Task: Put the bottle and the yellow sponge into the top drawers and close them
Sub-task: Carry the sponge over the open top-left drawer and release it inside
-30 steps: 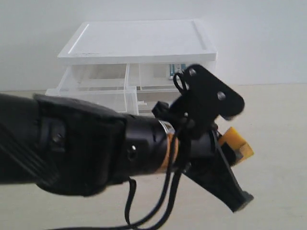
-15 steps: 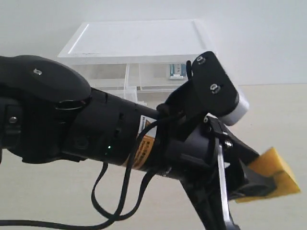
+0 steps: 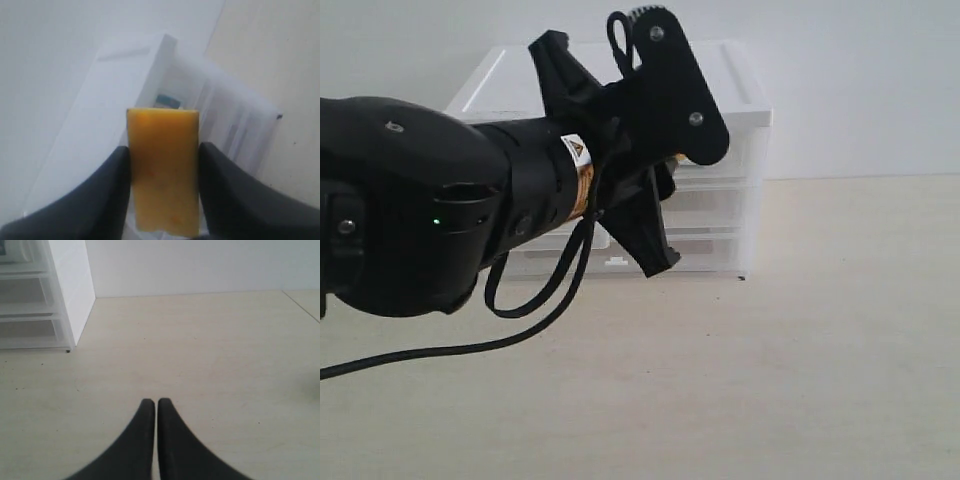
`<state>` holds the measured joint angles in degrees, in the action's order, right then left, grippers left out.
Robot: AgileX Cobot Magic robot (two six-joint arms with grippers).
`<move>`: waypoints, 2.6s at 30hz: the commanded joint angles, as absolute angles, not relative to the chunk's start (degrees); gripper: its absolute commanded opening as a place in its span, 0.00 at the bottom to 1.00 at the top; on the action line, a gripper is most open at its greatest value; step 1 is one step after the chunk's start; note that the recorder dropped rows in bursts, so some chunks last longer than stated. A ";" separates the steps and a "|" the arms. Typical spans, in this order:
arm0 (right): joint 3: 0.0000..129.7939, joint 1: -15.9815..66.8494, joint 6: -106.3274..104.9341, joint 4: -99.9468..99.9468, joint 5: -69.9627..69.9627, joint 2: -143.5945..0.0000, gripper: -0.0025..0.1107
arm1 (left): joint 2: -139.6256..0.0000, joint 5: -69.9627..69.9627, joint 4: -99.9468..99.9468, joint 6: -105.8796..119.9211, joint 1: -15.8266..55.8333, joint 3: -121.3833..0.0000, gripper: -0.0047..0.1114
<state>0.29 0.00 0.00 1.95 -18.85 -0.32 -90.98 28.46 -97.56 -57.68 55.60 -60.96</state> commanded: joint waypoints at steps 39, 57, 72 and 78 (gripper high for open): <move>0.00 -0.06 0.00 1.84 -18.50 0.00 0.02 | -82.16 52.37 26.46 70.11 22.01 -78.09 0.08; 0.00 -0.06 0.00 1.84 -18.50 0.00 0.02 | -97.95 52.51 31.10 80.00 13.60 -86.16 0.08; 0.00 -0.06 0.00 1.84 -18.50 0.00 0.02 | -101.59 47.29 32.42 80.82 13.60 -86.16 0.08; 0.00 -0.06 0.00 1.84 -18.50 0.00 0.02 | -101.59 46.92 32.42 80.44 13.60 -86.16 0.19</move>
<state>0.29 0.00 0.00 1.95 -18.85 -0.32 -101.79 47.53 31.21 80.85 13.72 -85.75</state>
